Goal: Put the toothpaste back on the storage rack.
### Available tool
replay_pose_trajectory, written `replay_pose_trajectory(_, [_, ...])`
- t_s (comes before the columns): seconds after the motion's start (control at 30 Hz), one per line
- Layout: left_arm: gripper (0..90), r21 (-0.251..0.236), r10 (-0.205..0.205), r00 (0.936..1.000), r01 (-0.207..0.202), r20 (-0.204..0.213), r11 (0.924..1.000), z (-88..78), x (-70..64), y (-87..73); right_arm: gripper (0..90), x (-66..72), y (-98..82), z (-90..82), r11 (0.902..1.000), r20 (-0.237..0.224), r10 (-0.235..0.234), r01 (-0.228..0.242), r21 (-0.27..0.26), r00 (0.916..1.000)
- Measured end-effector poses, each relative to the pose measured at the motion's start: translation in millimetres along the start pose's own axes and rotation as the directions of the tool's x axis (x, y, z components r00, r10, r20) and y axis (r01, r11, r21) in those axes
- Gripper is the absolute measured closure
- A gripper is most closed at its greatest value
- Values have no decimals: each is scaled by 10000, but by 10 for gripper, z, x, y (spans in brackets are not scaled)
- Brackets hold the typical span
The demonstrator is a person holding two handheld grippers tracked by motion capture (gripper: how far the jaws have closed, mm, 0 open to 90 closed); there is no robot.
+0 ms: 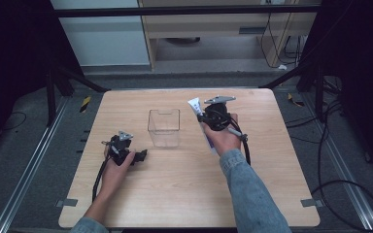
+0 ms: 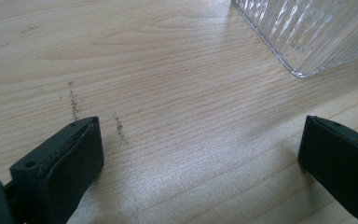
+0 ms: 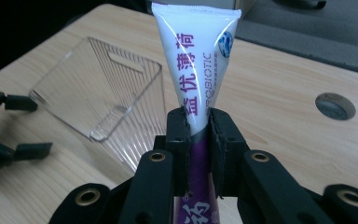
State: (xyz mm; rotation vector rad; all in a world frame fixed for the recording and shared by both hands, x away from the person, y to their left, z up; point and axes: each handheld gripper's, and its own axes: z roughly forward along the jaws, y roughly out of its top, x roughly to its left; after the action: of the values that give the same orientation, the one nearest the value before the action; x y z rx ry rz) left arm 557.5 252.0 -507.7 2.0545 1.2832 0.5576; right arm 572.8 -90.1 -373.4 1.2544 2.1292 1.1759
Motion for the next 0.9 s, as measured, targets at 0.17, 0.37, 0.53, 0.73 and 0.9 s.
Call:
replay_pose_trajectory(0.17, [0,-2,1,10000,-1,2,10000,1,1,0,791,83,130,39,9988,-50,-173,170,-452,9998])
replay_pose_trajectory(0.37, [0,0,8,10000,-8,7,10000,1,2,1,792,160,317,57,9953,-80,-359,350,-904,9993])
replay_pose_trajectory(0.53, [0,-8,-3,10000,3,9,10000,2,1,1,792,199,428,61,9926,-92,-447,433,-1131,9990])
replay_pose_trajectory(0.73, [0,-23,-23,10000,23,9,10000,3,0,1,792,230,592,31,9877,-86,-432,414,-1511,9990])
replay_pose_trajectory(0.9, [0,-22,-3,10000,3,6,10000,3,2,2,792,289,692,54,9846,-77,-508,488,-1681,9987])
